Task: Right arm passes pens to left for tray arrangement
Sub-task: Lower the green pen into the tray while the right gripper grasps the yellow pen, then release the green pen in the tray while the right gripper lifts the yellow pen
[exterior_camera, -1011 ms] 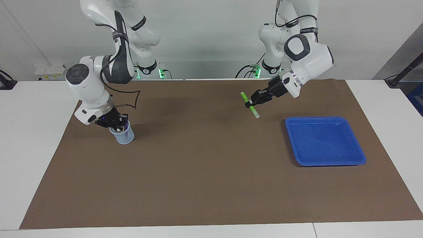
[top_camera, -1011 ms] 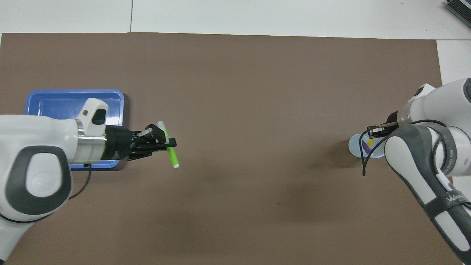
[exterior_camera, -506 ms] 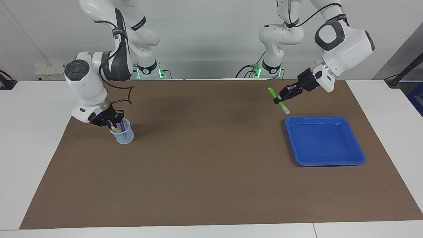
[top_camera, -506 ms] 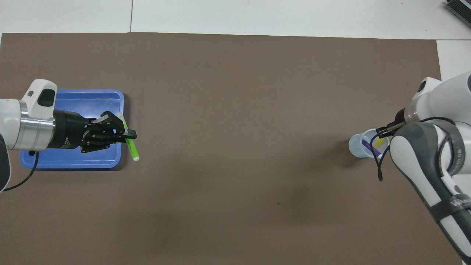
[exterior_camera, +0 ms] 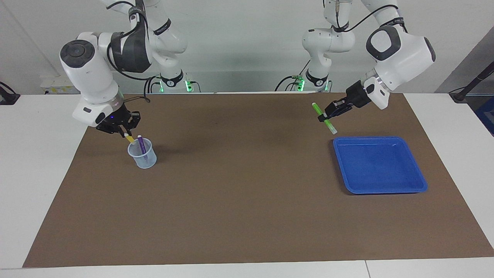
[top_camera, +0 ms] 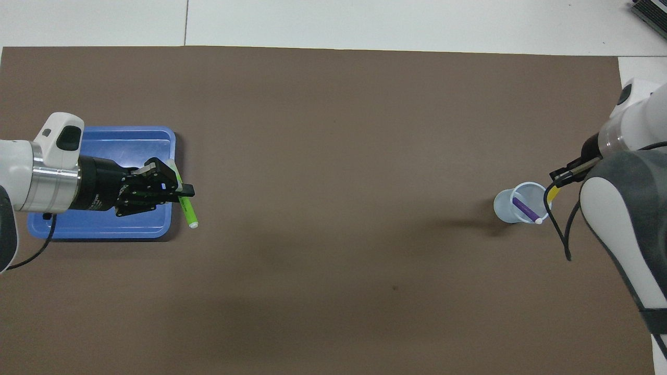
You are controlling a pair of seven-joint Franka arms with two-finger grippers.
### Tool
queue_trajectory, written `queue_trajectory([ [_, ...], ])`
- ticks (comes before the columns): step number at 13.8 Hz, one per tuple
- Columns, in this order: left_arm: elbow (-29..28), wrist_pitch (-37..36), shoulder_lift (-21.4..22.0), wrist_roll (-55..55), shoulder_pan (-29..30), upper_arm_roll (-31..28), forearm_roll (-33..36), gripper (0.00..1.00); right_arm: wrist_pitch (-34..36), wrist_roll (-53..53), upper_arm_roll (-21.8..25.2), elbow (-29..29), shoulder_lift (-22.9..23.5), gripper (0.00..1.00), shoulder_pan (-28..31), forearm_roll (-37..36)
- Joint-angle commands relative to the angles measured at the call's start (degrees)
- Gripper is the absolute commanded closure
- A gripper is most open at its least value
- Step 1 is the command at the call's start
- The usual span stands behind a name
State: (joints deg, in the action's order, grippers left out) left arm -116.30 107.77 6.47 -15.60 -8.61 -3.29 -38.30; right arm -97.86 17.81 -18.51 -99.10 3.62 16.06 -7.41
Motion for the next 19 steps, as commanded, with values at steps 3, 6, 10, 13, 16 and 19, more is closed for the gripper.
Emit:
queue_trajectory([
  [3, 0.72, -0.54, 0.13, -1.10, -0.27, -0.23, 4.01, 1.00, 3.38, -2.67, -2.76, 4.62, -0.37, 1.00, 0.46, 5.55],
  [6, 0.72, -0.54, 0.13, -1.10, -0.27, -0.23, 5.68, 1.00, 2.59, -8.21, -2.68, 4.80, -0.37, 1.00, 0.46, 12.83],
  [10, 0.90, -0.54, 0.39, -1.02, -0.36, -0.23, 9.81, 1.00, -0.82, -18.57, -2.76, 4.45, -0.29, 1.00, 0.38, 21.80],
  [13, 1.16, -0.54, 0.48, -1.02, -0.44, -0.14, 14.81, 1.00, -3.47, -26.04, -2.76, 3.83, -0.29, 1.00, -1.47, 26.12],
  [16, 1.34, -0.63, 0.39, 1.08, -0.36, -0.14, 20.96, 1.00, -6.81, -34.74, -2.76, 2.95, -0.46, 1.00, -3.75, 31.30],
  [19, 1.34, -1.07, 0.39, 5.38, 1.22, -0.23, 25.18, 1.00, -11.19, -41.52, -2.76, -1.16, -2.39, 1.00, -5.68, 36.57],
])
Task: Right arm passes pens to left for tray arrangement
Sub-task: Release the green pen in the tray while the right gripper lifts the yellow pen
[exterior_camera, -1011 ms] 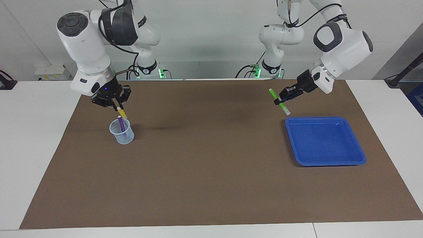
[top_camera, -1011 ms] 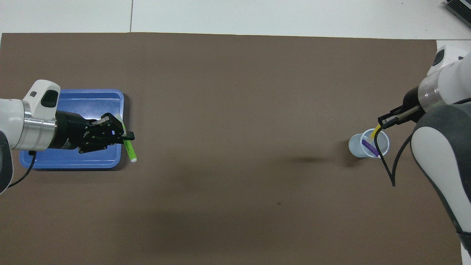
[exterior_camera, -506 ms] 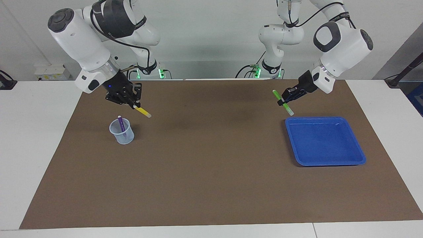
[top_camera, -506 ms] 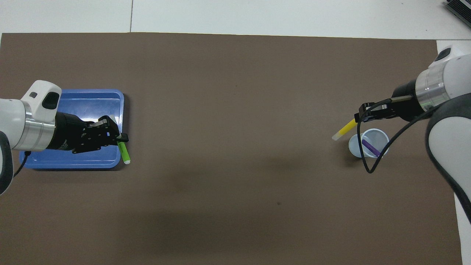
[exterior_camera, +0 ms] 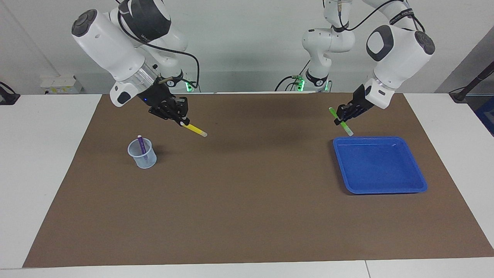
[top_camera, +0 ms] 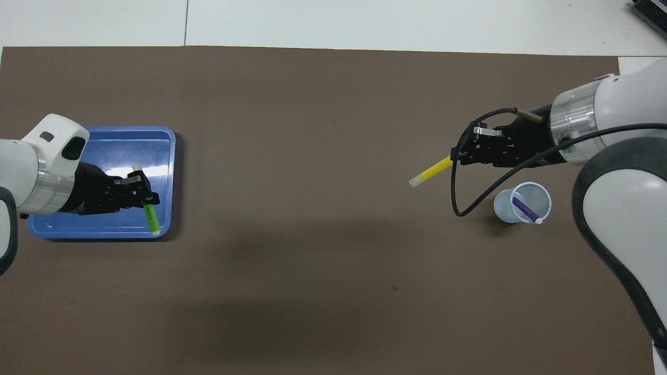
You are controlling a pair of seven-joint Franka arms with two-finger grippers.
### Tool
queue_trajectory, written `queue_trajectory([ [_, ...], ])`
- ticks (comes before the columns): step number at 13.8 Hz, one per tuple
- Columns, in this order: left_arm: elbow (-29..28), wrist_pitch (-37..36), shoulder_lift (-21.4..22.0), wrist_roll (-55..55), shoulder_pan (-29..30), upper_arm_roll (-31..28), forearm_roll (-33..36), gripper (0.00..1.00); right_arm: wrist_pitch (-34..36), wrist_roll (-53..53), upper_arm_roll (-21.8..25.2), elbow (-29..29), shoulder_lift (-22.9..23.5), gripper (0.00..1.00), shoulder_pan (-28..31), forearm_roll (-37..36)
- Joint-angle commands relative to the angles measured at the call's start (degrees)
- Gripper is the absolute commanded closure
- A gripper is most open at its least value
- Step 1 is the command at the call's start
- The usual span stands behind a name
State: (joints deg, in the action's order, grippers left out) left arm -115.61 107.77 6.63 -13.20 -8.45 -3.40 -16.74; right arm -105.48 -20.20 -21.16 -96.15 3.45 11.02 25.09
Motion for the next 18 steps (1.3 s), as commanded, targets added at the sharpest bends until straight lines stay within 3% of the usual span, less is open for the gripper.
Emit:
queue_trajectory([
  [1, 0.65, -1.16, 0.23, 4.83, 1.24, -0.12, 5.12, 1.00, -5.77, -4.48, -0.11, -6.22, -2.83, 1.00, -1.52, 6.52],
  [5, 0.39, -1.42, 0.23, 13.26, 5.02, -0.12, 8.47, 1.00, -14.03, -8.53, -0.11, -12.65, -5.03, 1.00, -5.30, 15.31],
  [9, -0.67, -0.37, -0.56, 17.15, 6.25, -0.12, 11.37, 1.00, -16.34, -11.17, -0.11, -12.39, -4.86, 1.00, -5.31, 22.97],
  [13, -3.82, 4.10, -1.53, 18.21, 7.04, -0.03, 11.29, 1.00, -22.65, -15.65, -0.11, -12.83, -4.86, 1.00, -9.34, 22.98],
  [18, -6.03, 10.43, -4.34, 18.21, 7.31, -0.03, 11.29, 1.00, -22.93, -14.86, -0.02, -13.53, -5.03, 1.00, -9.70, 22.72],
])
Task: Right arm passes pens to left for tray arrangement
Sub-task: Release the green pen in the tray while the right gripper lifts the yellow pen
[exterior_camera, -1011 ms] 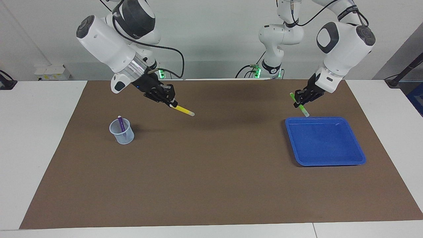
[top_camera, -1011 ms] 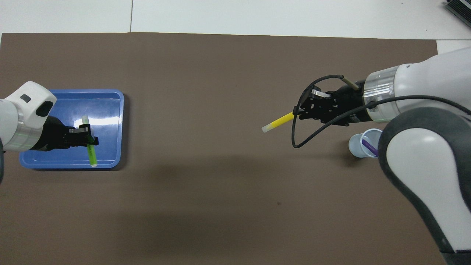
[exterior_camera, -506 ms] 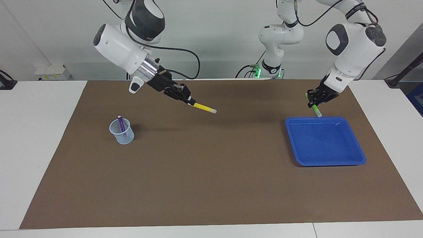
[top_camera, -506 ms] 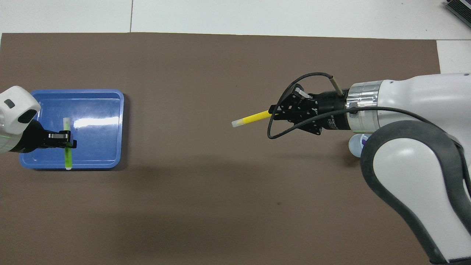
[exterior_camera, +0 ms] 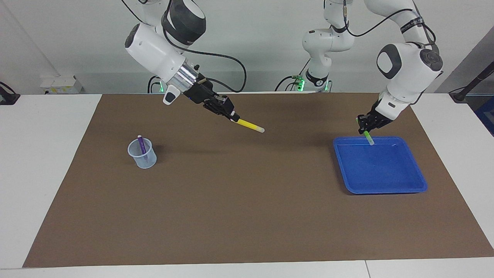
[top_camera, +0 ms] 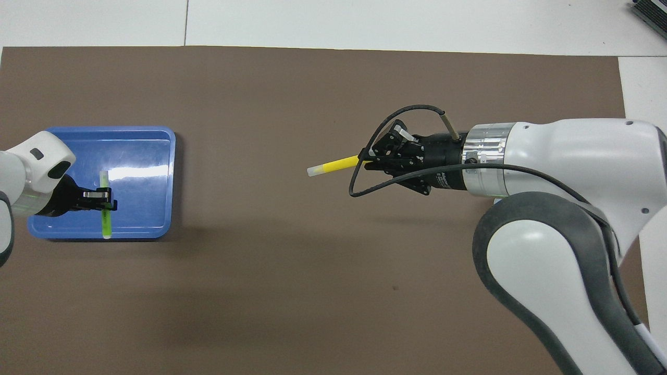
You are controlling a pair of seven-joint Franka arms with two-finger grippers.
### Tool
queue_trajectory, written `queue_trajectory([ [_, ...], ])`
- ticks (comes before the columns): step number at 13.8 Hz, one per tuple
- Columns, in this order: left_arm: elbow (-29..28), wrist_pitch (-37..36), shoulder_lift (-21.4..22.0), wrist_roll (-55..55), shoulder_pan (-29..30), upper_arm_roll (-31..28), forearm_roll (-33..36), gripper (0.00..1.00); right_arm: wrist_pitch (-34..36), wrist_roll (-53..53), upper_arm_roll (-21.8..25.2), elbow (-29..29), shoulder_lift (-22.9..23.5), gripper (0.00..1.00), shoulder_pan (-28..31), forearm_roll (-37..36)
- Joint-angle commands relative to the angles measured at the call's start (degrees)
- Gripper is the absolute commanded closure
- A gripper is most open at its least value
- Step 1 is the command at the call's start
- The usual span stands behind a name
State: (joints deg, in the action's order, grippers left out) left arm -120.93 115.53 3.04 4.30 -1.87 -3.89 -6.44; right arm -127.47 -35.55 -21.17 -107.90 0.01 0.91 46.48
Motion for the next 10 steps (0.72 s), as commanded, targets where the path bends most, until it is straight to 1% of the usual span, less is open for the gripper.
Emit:
queue_trajectory([
  [1, -1.14, 4.16, -1.45, 0.71, 0.73, 0.46, 0.99, 1.00, -1.02, 0.48, -0.01, -1.78, -1.59, 1.00, 0.41, 1.33],
  [5, -2.38, 9.88, -4.53, 0.54, 0.73, 0.46, 0.99, 1.00, -0.93, 0.57, -0.01, -1.78, -1.59, 1.00, 0.41, 1.24],
  [10, -2.38, 15.77, -9.27, 0.01, 0.38, 0.47, 0.99, 1.00, -1.11, 0.66, -0.09, -1.61, -1.51, 1.00, 0.41, 1.24],
])
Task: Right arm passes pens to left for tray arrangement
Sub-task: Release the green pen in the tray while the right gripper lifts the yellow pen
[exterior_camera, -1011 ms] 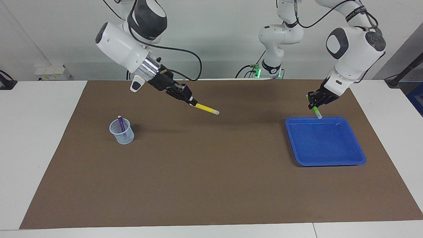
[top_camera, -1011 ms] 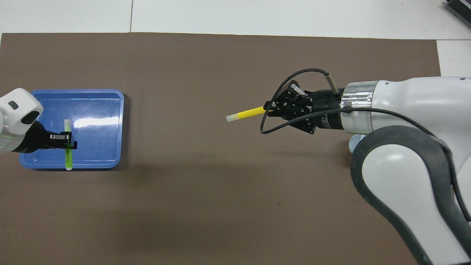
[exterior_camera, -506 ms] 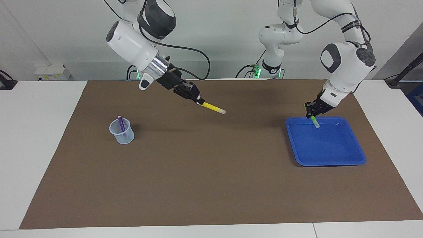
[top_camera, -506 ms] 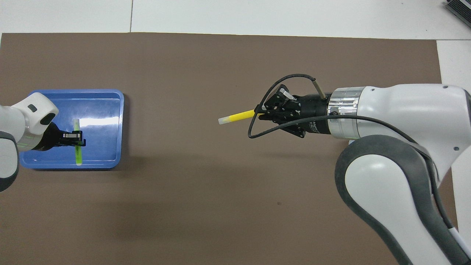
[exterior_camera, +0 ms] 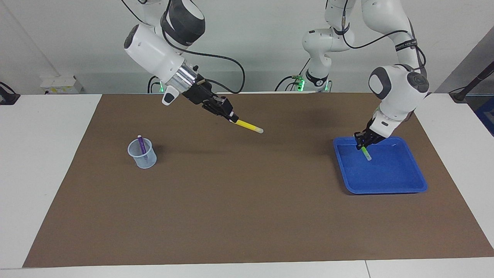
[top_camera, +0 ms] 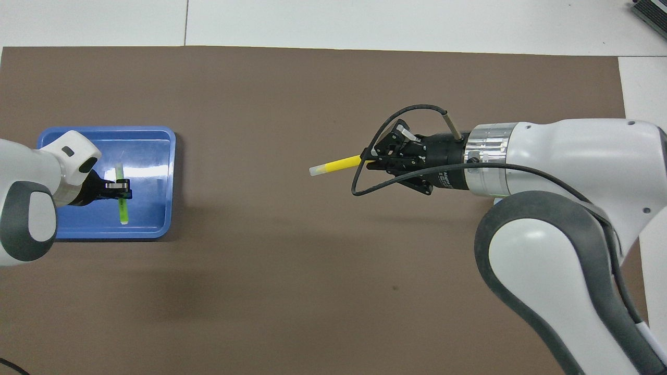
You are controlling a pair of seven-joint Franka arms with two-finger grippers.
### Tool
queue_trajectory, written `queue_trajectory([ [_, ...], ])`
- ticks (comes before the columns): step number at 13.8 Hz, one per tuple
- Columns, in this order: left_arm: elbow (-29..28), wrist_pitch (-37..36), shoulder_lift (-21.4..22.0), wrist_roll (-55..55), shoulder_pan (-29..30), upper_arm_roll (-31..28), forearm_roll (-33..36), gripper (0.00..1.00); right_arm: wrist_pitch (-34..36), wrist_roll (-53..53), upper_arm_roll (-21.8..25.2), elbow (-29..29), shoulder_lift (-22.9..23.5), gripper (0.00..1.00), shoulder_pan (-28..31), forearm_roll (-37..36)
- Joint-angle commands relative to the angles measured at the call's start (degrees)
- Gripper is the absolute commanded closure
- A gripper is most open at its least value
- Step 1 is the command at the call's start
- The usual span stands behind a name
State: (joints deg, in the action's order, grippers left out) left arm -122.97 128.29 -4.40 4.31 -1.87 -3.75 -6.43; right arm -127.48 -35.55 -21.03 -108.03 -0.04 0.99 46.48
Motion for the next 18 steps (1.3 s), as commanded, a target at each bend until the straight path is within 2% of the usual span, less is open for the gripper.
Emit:
queue_trajectory([
  [1, -0.34, 4.41, -2.88, 0.00, 0.29, 0.40, 0.98, 1.00, -1.19, 0.66, -0.24, -1.48, -1.45, 1.00, 0.33, 1.24],
  [6, -0.34, 11.97, -8.68, -1.58, -0.67, 0.41, 0.98, 1.00, -1.20, 0.66, -0.24, -1.48, -1.45, 1.00, 0.33, 1.24],
  [11, -0.34, 13.39, -9.83, -1.50, -1.11, 0.41, 0.98, 1.00, -1.02, 0.57, -0.24, -1.39, -1.36, 1.00, 0.33, 1.24],
  [12, -0.26, 13.39, -9.83, -1.49, -1.20, 0.49, 0.98, 0.72, -1.02, 0.57, -0.24, -1.48, -1.45, 1.00, 0.33, 1.24],
  [13, 0.01, 13.21, -9.83, -1.58, -1.20, 0.49, 0.98, 0.58, -1.02, 0.57, -0.24, -1.48, -1.45, 1.00, 0.33, 1.24],
  [14, 0.27, 12.60, -9.92, -1.67, -1.03, 0.49, 0.90, 0.37, -1.02, 0.57, -0.24, -1.48, -1.45, 1.00, 0.33, 1.24],
  [15, 0.45, 12.08, -9.83, -2.10, -0.94, 0.58, 0.46, 0.28, -1.02, 0.57, -0.16, -1.39, -1.36, 1.00, 0.41, 1.24],
  [18, 3.51, 6.38, -9.40, -2.11, -0.15, 0.58, 0.19, 0.28, -1.11, 0.66, -0.15, -1.30, -1.28, 1.00, 0.94, 1.24],
])
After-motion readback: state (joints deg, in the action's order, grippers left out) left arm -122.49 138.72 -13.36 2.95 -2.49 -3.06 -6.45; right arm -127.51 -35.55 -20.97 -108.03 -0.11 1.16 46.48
